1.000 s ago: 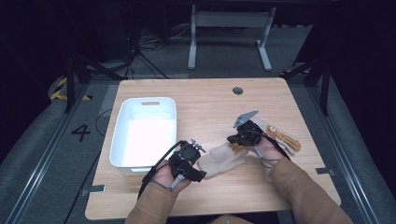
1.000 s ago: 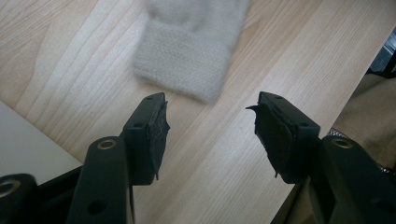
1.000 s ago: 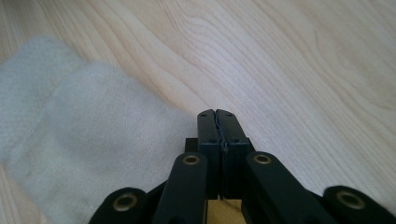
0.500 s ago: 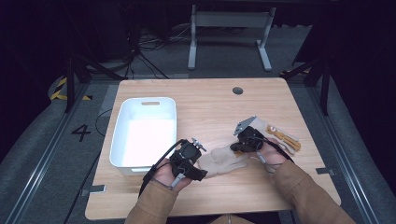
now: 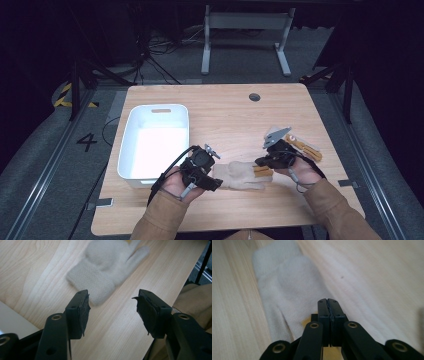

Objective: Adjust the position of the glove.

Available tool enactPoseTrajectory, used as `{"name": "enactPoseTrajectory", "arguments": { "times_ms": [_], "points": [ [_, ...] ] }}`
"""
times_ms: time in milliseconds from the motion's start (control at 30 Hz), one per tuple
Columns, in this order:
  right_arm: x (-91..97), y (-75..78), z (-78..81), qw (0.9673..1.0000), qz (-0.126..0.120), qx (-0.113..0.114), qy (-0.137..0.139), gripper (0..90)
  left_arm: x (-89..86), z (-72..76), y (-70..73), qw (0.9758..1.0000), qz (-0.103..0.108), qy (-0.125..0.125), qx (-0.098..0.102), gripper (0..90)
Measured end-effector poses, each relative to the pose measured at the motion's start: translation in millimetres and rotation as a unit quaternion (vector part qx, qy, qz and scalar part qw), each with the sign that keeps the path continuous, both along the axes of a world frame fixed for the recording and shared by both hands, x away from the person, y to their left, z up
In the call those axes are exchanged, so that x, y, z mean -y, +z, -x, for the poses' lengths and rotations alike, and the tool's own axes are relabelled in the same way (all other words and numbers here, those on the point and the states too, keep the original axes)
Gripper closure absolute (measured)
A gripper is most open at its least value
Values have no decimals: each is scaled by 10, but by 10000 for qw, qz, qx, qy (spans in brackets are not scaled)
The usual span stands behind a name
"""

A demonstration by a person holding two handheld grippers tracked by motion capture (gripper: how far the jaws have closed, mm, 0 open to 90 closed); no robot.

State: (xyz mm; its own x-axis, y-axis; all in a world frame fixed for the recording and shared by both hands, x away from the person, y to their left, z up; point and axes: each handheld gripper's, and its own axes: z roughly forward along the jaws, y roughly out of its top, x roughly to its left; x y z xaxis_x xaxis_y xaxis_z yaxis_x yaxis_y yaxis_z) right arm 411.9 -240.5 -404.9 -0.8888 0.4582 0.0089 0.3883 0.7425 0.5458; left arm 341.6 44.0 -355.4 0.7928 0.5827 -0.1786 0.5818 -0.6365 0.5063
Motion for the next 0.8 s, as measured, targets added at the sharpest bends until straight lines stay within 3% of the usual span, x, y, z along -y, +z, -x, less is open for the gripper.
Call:
{"name": "enactPoseTrajectory", "arguments": {
  "times_ms": [100,133,167,200,233,267,300,367,433,533,600,733,767,800],
  "points": [
    [185,262,11,9980,-320,448,-300,893,-28,6,84,9998,65,162,65,448],
    [316,381,-25,9942,-763,373,-656,894,-37,1,118,9998,153,117,58,451],
    [399,445,-26,9912,-1046,380,-716,893,-59,-9,178,9990,448,35,60,461],
    [506,530,-20,9860,-1417,478,-740,891,-77,-14,240,9978,651,100,101,459],
    [600,613,5,9808,-1536,719,-967,889,-85,-11,291,9977,608,180,237,449],
    [677,678,38,9784,-1427,982,-1125,887,-90,0,333,9978,506,204,372,447],
    [777,734,68,9755,-1425,1158,-1211,876,-93,-3,343,9979,501,165,386,448],
    [961,783,61,9683,-1756,1156,-1350,872,-89,-17,325,9978,555,106,346,448],
    [1093,787,43,9627,-1863,1209,-1546,864,-85,-21,311,9980,530,89,324,445],
    [1168,766,23,9608,-1848,1210,-1676,851,-72,1,304,9982,447,128,373,445],
    [1260,695,-10,9559,-1889,1204,-1902,830,-68,21,322,9979,463,155,429,443],
    [1288,645,-18,9520,-1865,1281,-2061,799,-45,28,329,9978,455,115,460,443],
    [1306,634,-16,9483,-1921,1316,-2157,764,-28,18,322,9979,444,84,464,442],
    [1319,631,-12,9471,-1917,1341,-2196,751,-21,13,317,9979,451,77,448,442]
  ]
}}
